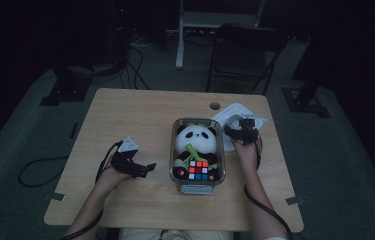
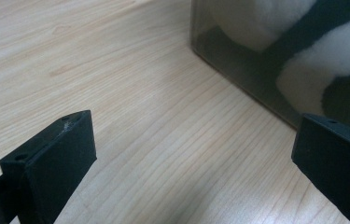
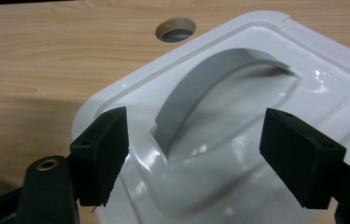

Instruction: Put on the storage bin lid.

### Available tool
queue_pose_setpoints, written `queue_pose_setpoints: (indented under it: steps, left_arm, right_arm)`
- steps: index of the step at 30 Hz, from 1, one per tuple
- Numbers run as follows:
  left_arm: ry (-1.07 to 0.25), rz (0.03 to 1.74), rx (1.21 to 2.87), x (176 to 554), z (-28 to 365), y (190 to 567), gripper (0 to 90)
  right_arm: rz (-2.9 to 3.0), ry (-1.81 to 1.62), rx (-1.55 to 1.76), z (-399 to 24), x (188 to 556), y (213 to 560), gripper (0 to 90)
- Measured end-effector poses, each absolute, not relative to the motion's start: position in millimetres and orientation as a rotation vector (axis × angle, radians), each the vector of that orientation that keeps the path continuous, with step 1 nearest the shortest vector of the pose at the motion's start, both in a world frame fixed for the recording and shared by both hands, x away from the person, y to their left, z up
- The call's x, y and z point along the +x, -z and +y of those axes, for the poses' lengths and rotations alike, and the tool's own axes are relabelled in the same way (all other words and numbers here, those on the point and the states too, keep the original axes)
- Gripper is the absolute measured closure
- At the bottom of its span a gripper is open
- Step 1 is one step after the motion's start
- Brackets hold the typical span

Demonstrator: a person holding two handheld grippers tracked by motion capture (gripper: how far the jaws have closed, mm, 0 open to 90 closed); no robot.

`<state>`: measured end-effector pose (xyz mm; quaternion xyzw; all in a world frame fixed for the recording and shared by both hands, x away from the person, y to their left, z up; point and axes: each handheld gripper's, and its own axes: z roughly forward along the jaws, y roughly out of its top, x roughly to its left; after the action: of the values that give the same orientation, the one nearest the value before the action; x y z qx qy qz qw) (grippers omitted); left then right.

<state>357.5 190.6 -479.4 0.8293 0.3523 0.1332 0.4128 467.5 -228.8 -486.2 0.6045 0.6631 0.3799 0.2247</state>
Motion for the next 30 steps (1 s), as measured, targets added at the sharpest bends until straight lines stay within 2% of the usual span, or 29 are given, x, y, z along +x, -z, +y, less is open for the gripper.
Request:
queue_pose_setpoints:
  steps: [7, 10, 11, 15, 19, 30]
  left_arm:
    - [-0.355, 0.894, 2.087, 358, 192, 480, 0.5]
    - [-0.358, 0.892, 2.089, 358, 192, 480, 0.5]
    - [-0.357, 0.892, 2.089, 358, 192, 480, 0.5]
    - [-0.359, 0.893, 2.09, 359, 191, 480, 0.5]
    - [-0.361, 0.895, 2.088, 359, 191, 480, 0.5]
    - [-0.359, 0.897, 2.079, 359, 190, 479, 0.5]
  right_arm:
    - [1.831, -0.951, 1.689, -213, 494, 495, 26.0]
    - [1.814, -0.92, 1.718, -211, 501, 499, 31.7]
    - [1.809, -0.924, 1.722, -211, 502, 501, 36.6]
    - [1.816, -0.937, 1.728, -209, 504, 506, 44.5]
    - [1.83, -0.937, 1.714, -206, 502, 507, 56.5]
    - [1.856, -1.027, 1.76, -226, 498, 503, 66.1]
